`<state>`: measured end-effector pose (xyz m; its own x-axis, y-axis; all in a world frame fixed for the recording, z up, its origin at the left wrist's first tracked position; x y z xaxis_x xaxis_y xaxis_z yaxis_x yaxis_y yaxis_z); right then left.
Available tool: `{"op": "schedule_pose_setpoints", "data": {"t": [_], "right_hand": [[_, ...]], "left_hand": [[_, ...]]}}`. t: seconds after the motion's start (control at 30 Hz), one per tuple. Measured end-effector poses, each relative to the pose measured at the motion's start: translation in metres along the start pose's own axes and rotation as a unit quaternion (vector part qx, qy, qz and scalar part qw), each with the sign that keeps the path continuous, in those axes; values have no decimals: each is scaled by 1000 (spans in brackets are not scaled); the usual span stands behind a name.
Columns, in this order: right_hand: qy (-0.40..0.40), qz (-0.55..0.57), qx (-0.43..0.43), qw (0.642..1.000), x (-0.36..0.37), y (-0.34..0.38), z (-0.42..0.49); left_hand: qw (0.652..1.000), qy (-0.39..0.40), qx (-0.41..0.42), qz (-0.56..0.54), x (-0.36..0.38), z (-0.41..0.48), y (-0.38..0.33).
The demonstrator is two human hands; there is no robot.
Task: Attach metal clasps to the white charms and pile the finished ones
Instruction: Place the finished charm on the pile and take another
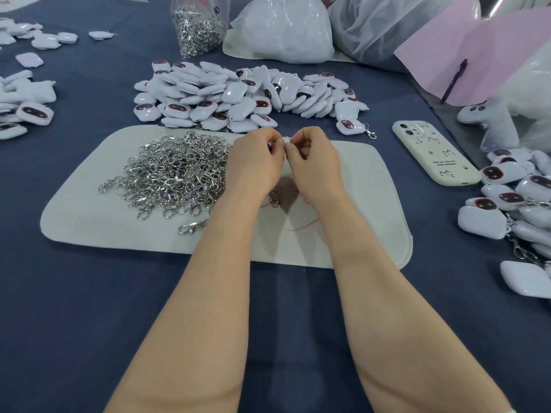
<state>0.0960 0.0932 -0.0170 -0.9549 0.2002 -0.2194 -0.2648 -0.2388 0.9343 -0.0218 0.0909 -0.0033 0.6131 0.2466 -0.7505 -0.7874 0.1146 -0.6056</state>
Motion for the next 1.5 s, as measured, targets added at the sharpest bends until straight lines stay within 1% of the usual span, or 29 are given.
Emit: {"op": "schedule_pose_setpoints", "data": {"t": [0.2, 0.33, 0.47, 0.77, 1.0, 1.23, 1.37, 1.43, 1.5], "right_hand": [[-11, -25, -23, 999, 1, 5, -2], [-3, -52, -40, 998, 2, 8, -3], [6, -54, -50, 997, 2, 10, -4], [-8, -11, -37, 999, -2, 7, -4], [-2, -25, -56, 998, -1, 12, -5], [2, -22, -71, 997, -1, 16, -6], [0, -17, -54, 998, -2, 11, -5], [-13, -4, -39, 999, -5, 8, -4], [-31, 3, -25, 999, -9, 5, -4]], "left_hand": [[997, -31, 12, 69, -1, 1, -4], [996, -33, 17, 78, 1, 0, -5], [998, -21, 21, 63, 2, 1, -5], [1000, -15, 6, 17, 2, 0, -4], [999, -29, 11, 12, -3, 0, -4], [999, -15, 7, -31, -2, 1, -1], [999, 4, 0, -50, 3, 2, 2], [997, 19, -8, -78, 7, 2, 3], [993, 19, -22, -118, 6, 3, 5]]}}
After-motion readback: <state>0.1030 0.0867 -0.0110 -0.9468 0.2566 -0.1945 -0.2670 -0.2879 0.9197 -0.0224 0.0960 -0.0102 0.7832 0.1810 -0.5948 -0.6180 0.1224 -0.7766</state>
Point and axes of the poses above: each hand's wrist, its own z-axis towards the middle knuckle, its own x-axis out of the palm, y = z × x, the point moved 9 cm from there along z, towards the middle knuckle, and after that the axes turned 11 degrees about z, right-handed, at the moved point
